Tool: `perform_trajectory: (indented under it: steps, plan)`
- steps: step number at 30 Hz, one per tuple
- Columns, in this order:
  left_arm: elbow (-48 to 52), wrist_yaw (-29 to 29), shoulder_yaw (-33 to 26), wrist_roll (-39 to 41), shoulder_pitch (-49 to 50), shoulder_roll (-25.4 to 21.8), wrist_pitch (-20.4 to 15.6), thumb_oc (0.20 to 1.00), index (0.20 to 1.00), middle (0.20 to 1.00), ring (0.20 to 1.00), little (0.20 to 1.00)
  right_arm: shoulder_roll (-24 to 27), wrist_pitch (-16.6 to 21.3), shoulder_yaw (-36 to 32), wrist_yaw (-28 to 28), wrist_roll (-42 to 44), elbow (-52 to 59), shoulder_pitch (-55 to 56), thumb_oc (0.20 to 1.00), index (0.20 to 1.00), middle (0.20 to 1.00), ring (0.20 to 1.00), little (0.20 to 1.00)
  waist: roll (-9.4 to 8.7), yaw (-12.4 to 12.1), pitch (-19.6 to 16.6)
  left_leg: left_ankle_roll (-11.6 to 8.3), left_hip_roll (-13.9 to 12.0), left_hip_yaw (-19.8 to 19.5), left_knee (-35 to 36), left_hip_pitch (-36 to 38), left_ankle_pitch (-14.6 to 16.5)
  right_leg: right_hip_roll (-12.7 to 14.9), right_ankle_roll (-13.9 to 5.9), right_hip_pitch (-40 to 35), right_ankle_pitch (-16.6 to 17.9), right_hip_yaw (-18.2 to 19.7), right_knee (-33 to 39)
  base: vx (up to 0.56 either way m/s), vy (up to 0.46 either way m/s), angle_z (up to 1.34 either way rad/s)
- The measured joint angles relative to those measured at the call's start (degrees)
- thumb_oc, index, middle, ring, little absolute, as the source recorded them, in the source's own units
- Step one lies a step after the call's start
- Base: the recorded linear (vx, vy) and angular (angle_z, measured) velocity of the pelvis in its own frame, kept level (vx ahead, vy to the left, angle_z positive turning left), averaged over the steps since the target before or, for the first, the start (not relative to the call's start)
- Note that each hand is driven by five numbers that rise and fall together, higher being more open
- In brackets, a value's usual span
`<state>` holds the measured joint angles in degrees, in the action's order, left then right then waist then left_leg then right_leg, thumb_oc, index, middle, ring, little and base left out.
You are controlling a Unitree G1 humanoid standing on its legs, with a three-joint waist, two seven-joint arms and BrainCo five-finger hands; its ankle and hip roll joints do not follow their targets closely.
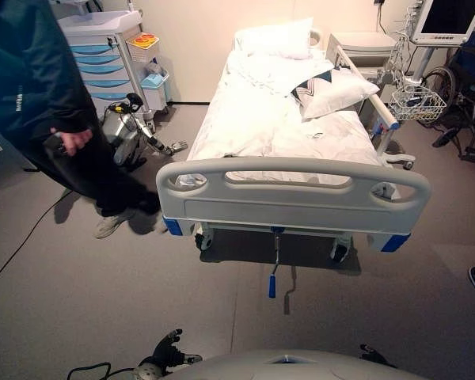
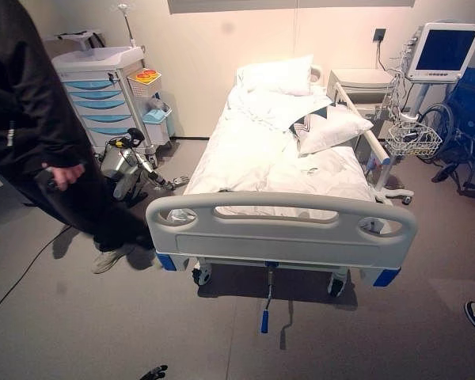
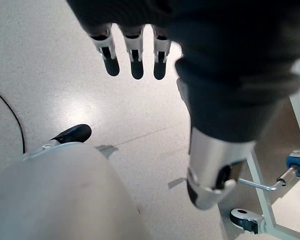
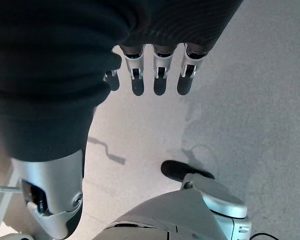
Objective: Raise the hospital bed
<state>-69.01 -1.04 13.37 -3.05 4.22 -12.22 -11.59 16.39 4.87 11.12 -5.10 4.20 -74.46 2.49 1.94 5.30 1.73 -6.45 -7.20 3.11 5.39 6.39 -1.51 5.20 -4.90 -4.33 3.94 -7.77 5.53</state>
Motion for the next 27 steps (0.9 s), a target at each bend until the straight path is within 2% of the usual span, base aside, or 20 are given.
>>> perform_trajectory:
  steps: [27]
  plan:
    - [-0.09, 0.99, -0.01, 0.62, -0.39, 0.01, 0.00, 1.000, 1.000, 1.000, 1.000, 1.000, 0.00, 0.06, 0.00, 0.90, 1.06, 0.15, -0.16, 1.000, 1.000, 1.000, 1.000, 1.000, 0.08, -0.01, 0.40, -0.08, -0.20, -0.07, -0.02, 0.09, 0.06, -0.17, 0.08, -0.29, -0.19, -0.44, 0.00, 0.00, 0.000, 0.00]
